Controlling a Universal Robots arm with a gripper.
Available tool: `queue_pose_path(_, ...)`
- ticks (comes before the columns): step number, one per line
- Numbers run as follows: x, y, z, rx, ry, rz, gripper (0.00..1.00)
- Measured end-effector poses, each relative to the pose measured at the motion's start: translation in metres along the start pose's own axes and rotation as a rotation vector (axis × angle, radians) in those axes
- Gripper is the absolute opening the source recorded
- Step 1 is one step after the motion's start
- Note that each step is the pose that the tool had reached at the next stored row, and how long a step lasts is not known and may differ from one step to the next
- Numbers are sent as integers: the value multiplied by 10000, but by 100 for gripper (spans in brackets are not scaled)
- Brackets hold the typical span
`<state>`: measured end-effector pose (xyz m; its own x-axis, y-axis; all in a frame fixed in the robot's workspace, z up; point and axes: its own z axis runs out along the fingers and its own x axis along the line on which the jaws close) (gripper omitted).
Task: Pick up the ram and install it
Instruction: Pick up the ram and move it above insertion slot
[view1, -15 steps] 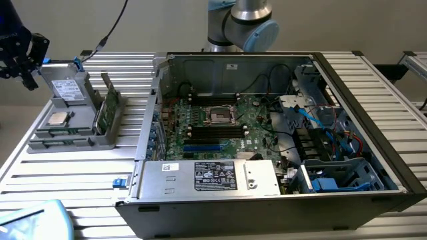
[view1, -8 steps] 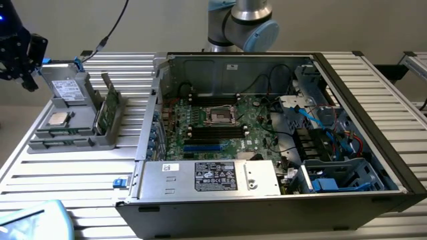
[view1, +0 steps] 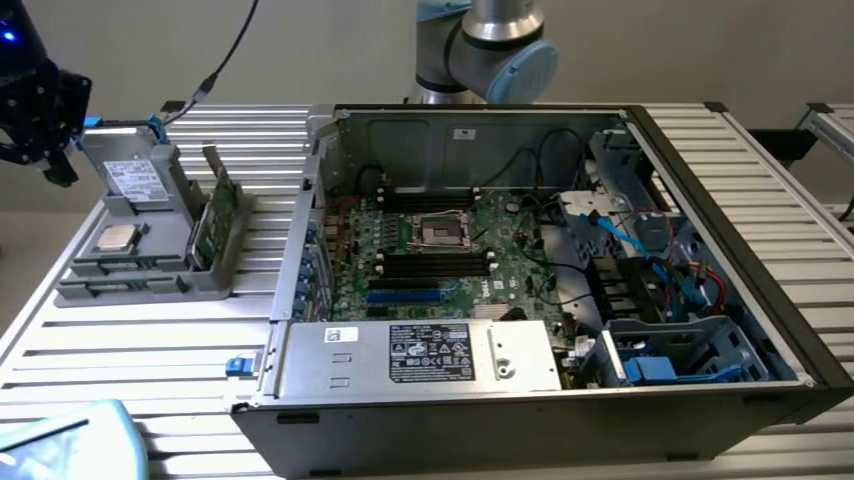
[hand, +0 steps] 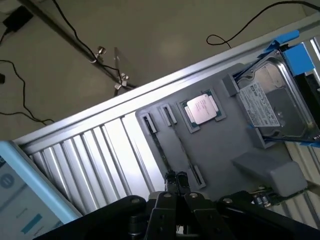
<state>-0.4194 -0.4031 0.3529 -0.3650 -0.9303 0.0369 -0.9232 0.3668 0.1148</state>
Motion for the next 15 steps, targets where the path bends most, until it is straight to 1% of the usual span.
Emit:
queue_pose_path(2, 0, -1, 7, 56, 25, -357, 11)
queue_pose_path(7, -1, -3, 27, 226, 75, -1257, 11)
queue_pose_path(15, -2, -7, 53, 558, 139, -2714, 11)
